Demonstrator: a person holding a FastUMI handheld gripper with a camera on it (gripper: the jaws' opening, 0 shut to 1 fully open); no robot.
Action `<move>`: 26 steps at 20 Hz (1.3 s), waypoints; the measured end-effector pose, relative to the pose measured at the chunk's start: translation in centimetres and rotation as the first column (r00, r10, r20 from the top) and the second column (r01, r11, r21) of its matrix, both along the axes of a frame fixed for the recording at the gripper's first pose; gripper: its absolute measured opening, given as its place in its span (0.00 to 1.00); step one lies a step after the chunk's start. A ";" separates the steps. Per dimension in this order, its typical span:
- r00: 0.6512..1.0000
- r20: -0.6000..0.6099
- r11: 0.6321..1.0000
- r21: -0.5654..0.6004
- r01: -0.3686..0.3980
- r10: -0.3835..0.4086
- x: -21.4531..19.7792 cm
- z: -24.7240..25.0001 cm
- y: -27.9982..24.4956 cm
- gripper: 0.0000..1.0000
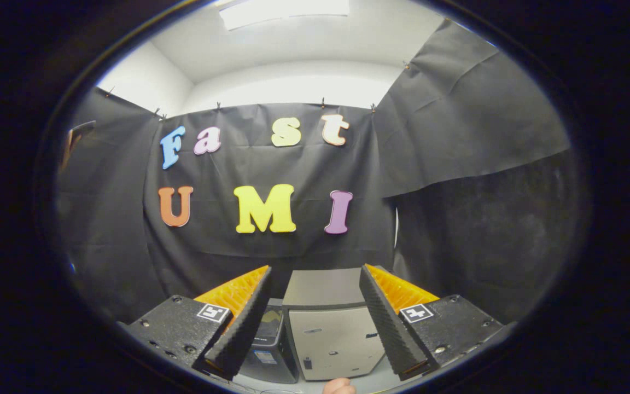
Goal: Put the clothes into the washing machine and then close the washing machine lid.
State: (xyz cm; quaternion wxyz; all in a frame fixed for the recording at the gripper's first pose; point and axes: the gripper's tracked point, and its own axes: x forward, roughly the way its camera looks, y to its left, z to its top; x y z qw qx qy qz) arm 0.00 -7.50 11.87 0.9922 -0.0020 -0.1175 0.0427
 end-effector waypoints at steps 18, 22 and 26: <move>0.997 0.037 0.995 -0.074 -0.062 0.065 -2.8 0.0 -5.3 0.98; 0.996 0.032 0.994 -0.073 -0.076 0.078 -2.8 0.0 -5.1 0.98; 0.996 0.032 0.994 -0.077 -0.075 0.077 -2.8 0.0 -5.1 0.98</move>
